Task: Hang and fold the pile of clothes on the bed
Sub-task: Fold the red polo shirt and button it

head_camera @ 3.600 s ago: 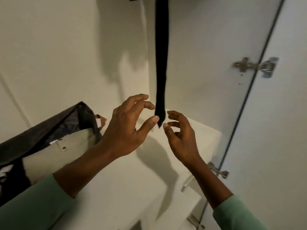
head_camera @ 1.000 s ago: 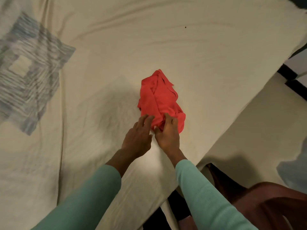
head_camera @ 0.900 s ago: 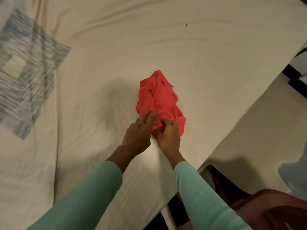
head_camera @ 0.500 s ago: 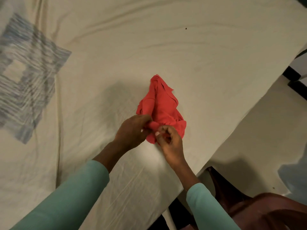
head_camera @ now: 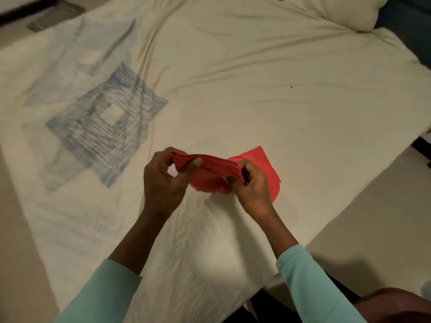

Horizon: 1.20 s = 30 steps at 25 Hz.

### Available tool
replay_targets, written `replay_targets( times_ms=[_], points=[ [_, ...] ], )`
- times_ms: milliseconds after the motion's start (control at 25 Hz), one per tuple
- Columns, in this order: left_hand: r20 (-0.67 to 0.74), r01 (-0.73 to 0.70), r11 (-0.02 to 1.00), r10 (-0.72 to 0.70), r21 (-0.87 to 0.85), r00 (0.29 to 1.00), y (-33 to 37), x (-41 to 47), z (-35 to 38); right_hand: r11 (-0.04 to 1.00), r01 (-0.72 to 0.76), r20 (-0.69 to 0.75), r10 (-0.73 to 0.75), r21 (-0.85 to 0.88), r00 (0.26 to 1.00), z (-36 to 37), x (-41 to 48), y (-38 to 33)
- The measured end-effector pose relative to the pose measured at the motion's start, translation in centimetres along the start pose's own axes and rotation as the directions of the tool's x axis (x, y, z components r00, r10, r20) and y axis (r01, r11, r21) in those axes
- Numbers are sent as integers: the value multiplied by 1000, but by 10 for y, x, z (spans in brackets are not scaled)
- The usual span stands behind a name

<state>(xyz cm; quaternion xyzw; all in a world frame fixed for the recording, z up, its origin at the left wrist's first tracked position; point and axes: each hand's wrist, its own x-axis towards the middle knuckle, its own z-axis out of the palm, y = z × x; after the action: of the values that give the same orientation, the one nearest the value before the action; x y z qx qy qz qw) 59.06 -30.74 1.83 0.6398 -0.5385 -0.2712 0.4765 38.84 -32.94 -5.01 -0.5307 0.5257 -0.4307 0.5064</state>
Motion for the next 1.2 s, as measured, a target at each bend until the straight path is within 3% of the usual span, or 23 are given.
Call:
replay_targets(
  times_ms=[160, 400, 480, 600, 720, 800, 840, 960, 1080, 1200],
  points=[
    [-181, -132, 986, 113, -101, 977, 57, -32, -64, 969, 131, 88, -115, -211, 990, 31, -23, -45],
    [-506, -270, 892, 55, -363, 861, 124, -75, -169, 925, 240, 175, -195, -294, 965, 77, -79, -100],
    [-484, -212, 935, 52, -284, 874, 123, -88, -198, 936, 279, 171, -245, -216, 954, 91, -98, -126],
    [-379, -136, 986, 90, -97, 921, 115, -125, -229, 931, 355, 289, -318, -86, 903, 117, -139, -174],
    [-85, -99, 995, 97, -22, 992, 110, -165, -252, 910, 415, 455, -377, 18, 807, 139, -179, -212],
    [114, -90, 989, 77, 114, 990, 108, -188, -263, 902, 425, 517, -402, 80, 756, 150, -201, -225],
    [138, -101, 977, 76, 188, 988, 106, -198, -269, 896, 436, 529, -411, 84, 743, 156, -209, -228],
    [13, -131, 943, 134, 305, 991, 104, -221, -293, 845, 535, 536, -446, -12, 716, 163, -224, -225],
    [-105, -193, 948, 225, 252, 969, 107, -239, -314, 788, 596, 566, -424, -153, 707, 164, -232, -212],
    [-219, -232, 948, 279, 218, 935, 108, -251, -332, 764, 562, 528, -351, -316, 774, 160, -240, -194]
  ],
)
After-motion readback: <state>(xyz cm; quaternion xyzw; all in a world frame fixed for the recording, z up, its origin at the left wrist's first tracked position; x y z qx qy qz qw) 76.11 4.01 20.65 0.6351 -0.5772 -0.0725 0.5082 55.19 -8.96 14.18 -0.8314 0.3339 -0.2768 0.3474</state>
